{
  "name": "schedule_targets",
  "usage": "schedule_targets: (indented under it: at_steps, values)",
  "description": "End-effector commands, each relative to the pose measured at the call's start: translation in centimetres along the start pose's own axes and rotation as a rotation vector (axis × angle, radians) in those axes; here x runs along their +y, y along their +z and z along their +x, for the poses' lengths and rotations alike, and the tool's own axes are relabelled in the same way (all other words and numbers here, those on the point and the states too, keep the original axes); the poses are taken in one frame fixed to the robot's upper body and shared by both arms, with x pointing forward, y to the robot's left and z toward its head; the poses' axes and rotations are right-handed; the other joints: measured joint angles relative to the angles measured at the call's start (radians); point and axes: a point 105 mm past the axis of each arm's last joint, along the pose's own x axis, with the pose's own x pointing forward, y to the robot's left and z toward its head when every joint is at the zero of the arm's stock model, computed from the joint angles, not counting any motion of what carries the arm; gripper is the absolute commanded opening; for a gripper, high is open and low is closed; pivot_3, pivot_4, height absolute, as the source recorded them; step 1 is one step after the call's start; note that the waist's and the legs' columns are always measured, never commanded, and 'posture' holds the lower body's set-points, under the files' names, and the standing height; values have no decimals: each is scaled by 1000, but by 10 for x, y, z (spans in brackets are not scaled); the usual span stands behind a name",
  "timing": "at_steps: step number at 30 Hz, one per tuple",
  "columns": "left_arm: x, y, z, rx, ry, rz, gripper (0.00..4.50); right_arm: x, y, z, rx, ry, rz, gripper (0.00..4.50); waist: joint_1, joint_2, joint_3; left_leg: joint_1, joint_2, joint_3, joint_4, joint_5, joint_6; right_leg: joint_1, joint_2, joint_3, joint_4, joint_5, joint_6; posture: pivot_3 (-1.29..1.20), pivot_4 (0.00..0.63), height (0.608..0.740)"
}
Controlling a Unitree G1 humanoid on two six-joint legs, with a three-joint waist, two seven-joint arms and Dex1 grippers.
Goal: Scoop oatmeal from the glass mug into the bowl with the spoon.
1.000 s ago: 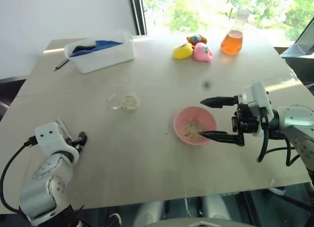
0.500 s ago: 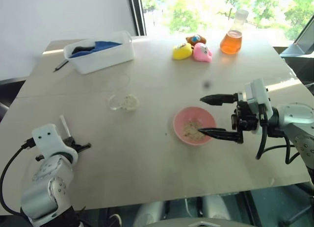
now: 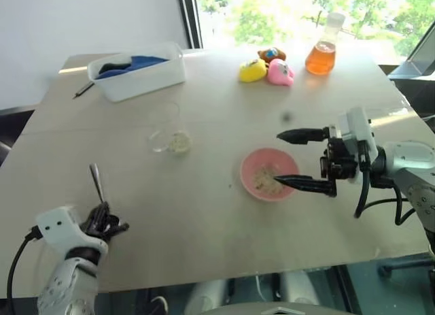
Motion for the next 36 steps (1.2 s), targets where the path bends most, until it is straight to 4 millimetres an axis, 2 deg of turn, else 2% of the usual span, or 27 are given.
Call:
schedule_targets:
  at_steps: [1,3,6,10,13,18,23,28,32,36]
  values:
    - [-39,17,-12,-115,-171,53,26,-3,6,1,-30,-14,-7,4500,2,0,0,0,0,0,0,0,0,0,0,0,0,0,0,0,150,740]
    - [-62,14,-17,-113,-271,68,26,-7,5,2,-41,-35,13,4500,0,0,0,-1,-1,1,0,0,1,0,0,1,-2,0,0,0,150,740]
    - [-84,11,-20,-110,-373,112,26,-11,4,5,-58,-60,81,4500,0,0,0,-1,-1,0,0,-1,1,0,1,0,-3,0,0,0,150,740]
    - [-124,4,-27,-88,-617,196,26,-5,5,17,-89,-55,199,4500,-2,1,1,-1,1,-1,-1,-1,1,0,1,-1,-3,0,0,0,150,740]
    - [-139,4,-30,-82,-723,205,26,-2,2,23,-74,-62,240,4500,-4,2,1,-2,0,0,-1,-1,1,0,1,0,-3,0,0,0,150,740]
    - [-161,-4,-40,-44,-911,245,26,6,-14,39,-8,-43,361,4500,-4,2,1,-2,0,-1,-2,-1,1,-1,3,-1,-4,0,0,0,150,740]
    - [-179,-2,-41,-61,-1021,246,26,4,-30,58,12,-88,534,4500,-4,3,2,-2,0,-1,-2,0,1,-1,3,-1,-3,0,0,0,150,740]
    - [-183,-2,-39,-69,-1052,259,26,0,-32,71,-22,-110,664,4500,-6,5,2,-2,0,0,-2,0,1,-2,3,0,-2,0,0,0,150,740]
    - [-186,-1,-38,-77,-1066,249,26,-4,-33,78,-23,-131,694,4500,-6,5,2,-2,-1,0,-2,0,1,-2,4,0,-2,0,0,0,150,740]
    - [-185,-3,-38,-70,-1065,255,26,-7,-26,82,-52,-122,698,4500,-7,5,2,-2,-1,0,-2,0,1,-2,4,1,-2,0,0,0,150,740]
